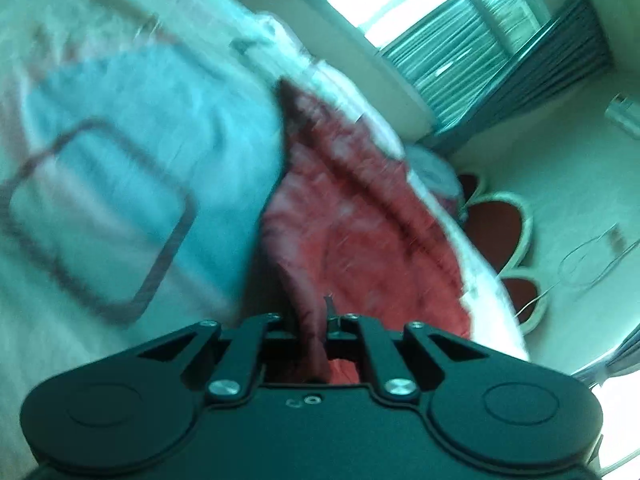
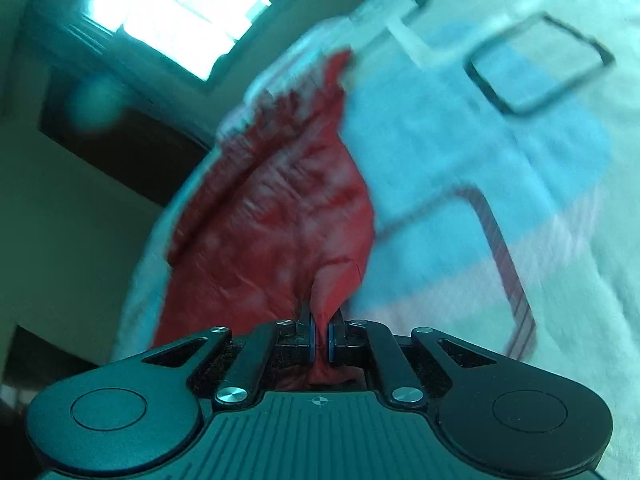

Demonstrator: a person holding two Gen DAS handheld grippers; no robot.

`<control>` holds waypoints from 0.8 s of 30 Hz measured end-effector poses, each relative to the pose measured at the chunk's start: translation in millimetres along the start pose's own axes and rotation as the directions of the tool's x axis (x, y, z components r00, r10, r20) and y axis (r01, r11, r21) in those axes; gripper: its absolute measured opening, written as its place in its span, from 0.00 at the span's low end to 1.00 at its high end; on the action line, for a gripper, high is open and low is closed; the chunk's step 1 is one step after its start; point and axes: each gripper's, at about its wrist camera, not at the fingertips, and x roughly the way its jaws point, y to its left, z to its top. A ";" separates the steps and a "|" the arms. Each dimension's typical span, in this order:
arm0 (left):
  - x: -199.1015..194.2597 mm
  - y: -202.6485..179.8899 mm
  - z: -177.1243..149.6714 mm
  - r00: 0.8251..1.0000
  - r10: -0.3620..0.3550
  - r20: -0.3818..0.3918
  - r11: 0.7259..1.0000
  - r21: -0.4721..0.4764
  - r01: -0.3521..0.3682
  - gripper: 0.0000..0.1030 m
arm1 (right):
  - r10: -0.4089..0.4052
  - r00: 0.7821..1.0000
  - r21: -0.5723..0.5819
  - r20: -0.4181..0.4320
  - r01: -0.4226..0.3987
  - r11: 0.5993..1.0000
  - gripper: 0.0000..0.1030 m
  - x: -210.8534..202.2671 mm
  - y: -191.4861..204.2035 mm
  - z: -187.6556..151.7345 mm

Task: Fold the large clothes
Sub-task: 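Lift the jacket side edge with both tools and fold it over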

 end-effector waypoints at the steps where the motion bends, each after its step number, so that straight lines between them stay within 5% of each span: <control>1: -2.0 -5.5 6.8 1.000 -0.013 0.020 1.000 0.008 0.013 0.07 | 0.006 1.000 -0.023 0.013 -0.005 1.000 0.05 -2.3 7.0 5.9; 11: 37.3 -69.7 104.4 0.977 -0.130 0.172 0.991 0.063 0.120 0.07 | 0.078 0.985 -0.149 0.151 -0.055 0.987 0.05 18.2 78.2 108.6; 24: 214.7 -81.7 239.6 0.993 -0.068 0.100 0.990 0.131 0.055 0.11 | 0.080 0.990 -0.081 0.116 -0.071 0.994 0.05 176.6 79.7 292.3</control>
